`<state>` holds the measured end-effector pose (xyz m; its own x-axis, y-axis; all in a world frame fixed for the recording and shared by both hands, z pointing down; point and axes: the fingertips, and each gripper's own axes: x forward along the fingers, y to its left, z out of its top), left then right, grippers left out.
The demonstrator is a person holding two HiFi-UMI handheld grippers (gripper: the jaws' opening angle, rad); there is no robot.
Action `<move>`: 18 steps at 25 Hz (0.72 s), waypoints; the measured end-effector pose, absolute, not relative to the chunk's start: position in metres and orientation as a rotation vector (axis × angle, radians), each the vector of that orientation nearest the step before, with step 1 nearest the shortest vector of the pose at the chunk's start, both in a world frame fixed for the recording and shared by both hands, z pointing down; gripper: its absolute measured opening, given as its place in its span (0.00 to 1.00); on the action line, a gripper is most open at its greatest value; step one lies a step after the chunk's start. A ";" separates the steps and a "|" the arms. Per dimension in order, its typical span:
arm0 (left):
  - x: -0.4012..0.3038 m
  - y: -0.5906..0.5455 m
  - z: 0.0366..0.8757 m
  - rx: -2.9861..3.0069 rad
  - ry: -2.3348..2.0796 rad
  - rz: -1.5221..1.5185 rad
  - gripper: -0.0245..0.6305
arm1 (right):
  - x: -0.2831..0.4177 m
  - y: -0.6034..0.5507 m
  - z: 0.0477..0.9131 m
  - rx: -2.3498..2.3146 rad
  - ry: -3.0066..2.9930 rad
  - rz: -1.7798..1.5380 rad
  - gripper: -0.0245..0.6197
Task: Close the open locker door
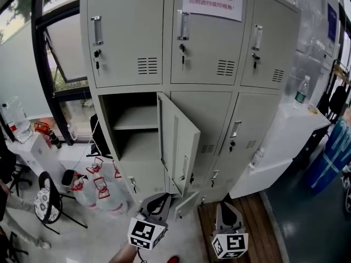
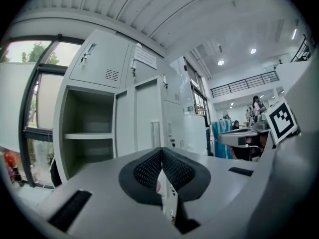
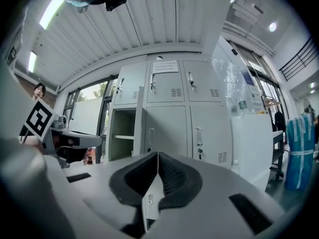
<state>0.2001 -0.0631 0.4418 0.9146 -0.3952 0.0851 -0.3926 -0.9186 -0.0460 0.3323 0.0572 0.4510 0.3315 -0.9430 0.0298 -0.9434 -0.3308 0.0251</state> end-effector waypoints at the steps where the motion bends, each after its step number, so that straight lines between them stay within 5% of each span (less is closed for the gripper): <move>1: 0.197 -0.070 0.441 -3.038 0.658 -0.142 0.07 | 0.332 0.049 0.450 2.514 -1.822 0.013 0.07; 18: 0.174 -0.111 0.444 -2.888 1.219 -0.180 0.07 | 0.331 -0.052 0.446 2.087 -2.320 -0.004 0.07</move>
